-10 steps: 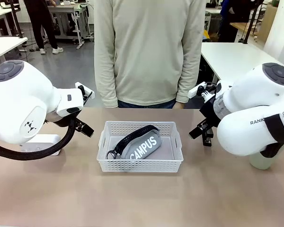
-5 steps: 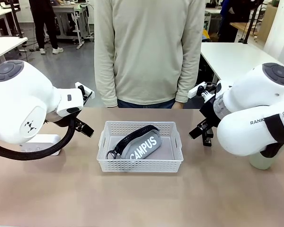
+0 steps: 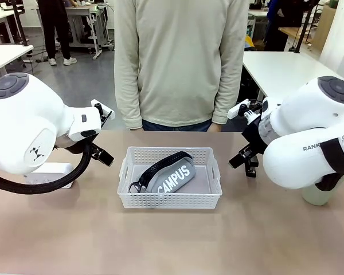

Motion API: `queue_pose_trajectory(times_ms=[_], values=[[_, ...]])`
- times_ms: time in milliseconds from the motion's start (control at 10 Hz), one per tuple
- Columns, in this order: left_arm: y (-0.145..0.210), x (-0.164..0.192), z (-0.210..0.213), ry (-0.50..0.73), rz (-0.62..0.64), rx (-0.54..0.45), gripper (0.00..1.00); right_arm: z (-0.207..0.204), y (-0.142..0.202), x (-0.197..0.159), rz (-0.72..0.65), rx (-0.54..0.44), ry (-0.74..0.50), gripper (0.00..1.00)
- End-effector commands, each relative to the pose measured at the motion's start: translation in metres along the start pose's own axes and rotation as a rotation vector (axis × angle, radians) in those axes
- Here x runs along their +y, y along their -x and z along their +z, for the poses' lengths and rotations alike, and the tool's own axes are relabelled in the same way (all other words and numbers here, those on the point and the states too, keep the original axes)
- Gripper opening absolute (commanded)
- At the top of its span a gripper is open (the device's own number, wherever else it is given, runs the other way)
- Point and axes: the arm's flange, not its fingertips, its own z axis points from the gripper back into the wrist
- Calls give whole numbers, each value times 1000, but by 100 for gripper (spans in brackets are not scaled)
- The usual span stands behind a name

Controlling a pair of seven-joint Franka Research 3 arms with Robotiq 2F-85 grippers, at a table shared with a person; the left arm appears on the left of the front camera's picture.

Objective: Efficiently arrange items inside the basket to fit them all.
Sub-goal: Pick up the Digital clock and place it inside the Organizing basket.

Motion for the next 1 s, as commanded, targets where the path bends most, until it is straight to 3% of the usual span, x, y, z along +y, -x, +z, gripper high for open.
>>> queue_pose_trajectory(times_ms=[0,100,200,400,600,700,900], values=[[0,0,0,0,-1,0,100,0,0,0,-1,0,0,100],[0,0,0,0,0,0,100,0,0,0,0,0,0,100],[0,0,13,128,-51,-46,100,12,-1,-4,-31,21,4,100],[0,12,61,163,-29,-128,100,61,-4,-24,-86,8,-81,100],[2,27,126,142,137,-131,100,123,-7,-51,-337,-49,-236,100],[6,29,152,149,304,-113,100,150,0,-66,-480,-39,-340,100],[35,53,204,285,381,-284,100,199,39,-102,-701,-186,-400,100]])
